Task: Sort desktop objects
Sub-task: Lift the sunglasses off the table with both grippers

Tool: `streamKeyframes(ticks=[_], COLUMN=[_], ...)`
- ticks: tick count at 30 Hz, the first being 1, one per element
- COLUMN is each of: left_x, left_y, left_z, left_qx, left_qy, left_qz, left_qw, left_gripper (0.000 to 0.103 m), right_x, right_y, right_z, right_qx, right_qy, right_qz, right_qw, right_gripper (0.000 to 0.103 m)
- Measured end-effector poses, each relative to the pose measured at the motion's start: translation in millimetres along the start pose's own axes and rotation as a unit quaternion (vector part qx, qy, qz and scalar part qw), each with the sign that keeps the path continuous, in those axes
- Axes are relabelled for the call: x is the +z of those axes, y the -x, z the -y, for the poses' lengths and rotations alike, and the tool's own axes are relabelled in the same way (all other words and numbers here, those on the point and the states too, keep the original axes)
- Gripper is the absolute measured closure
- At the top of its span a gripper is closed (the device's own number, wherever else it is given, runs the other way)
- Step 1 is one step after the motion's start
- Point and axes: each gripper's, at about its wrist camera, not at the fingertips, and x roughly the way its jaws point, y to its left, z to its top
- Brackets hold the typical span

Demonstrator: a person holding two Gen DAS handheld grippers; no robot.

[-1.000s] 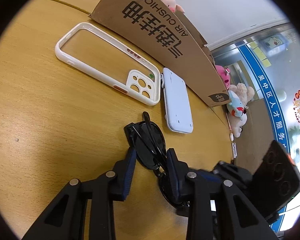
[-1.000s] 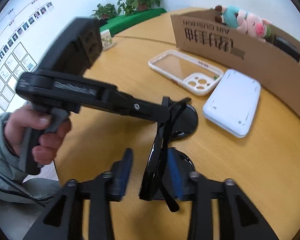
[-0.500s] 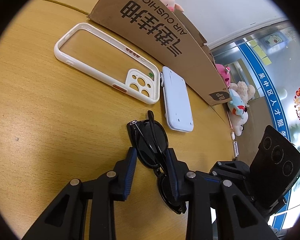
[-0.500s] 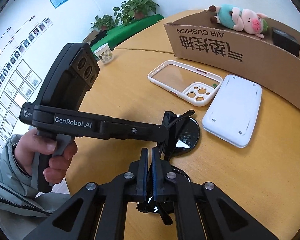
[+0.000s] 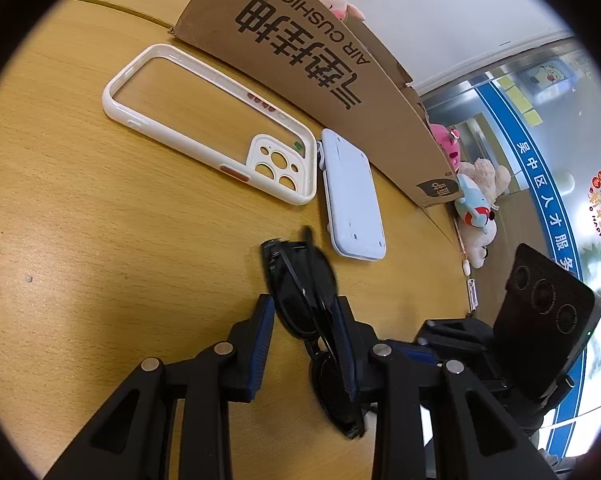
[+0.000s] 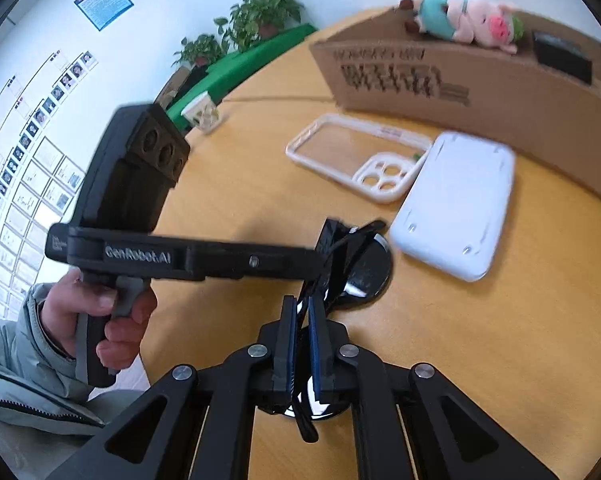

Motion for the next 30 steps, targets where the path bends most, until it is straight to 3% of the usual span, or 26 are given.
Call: streamKeyframes(ticks=[9,10,12,14,16,17,18,19,25,30], left_x=[-4,-5,-5,-5,-5,-5,-5,-5,-5,-3], left_y=[-3,-3,-4,-4,-4,-4,-4,-4,-1,5], left_z=[6,6,6,7,7,7,9,9,12,22], left_qx=[0.006,0.006,0.005,0.008,0.008,0.008,0.011,0.012,0.014,0.0], left_qy=[-0.009,-0.009,-0.007,-0.007,-0.006,-0.007,-0.008,-0.01,-0.016,-0.029], left_qz=[-0.003,-0.003,-0.003,-0.003,-0.003,-0.004,-0.004,-0.004,-0.003,-0.006], left_qw=[0.9999,0.9999,1.0,0.9999,0.9999,0.9999,0.9999,0.9999,0.9998,0.9996], left_gripper=[0.074,0.074,0.074,0.074,0.074,0.074,0.074,0.074,0.077,0.077], right_x=[-1,-2,-2,-2,1,2,2,2,2,-1], right_y=[-9,-8,-10,-11,-17,-18,-23,-26,-24,-25], right_z=[13,15,20,21,18,18,18,17,14,20], right_qx=[0.056,0.064,0.077,0.094,0.092,0.09,0.083,0.079,0.068,0.079], right_qy=[-0.041,-0.05,-0.069,-0.08,-0.078,-0.077,-0.076,-0.075,-0.071,-0.08], right_qz=[0.002,0.006,0.013,0.02,0.023,0.02,0.011,0.006,0.011,0.014], right_qw=[0.998,0.997,0.995,0.992,0.992,0.993,0.994,0.994,0.995,0.994], right_gripper=[0.086,0.082,0.055,0.049,0.05,0.059,0.081,0.086,0.086,0.093])
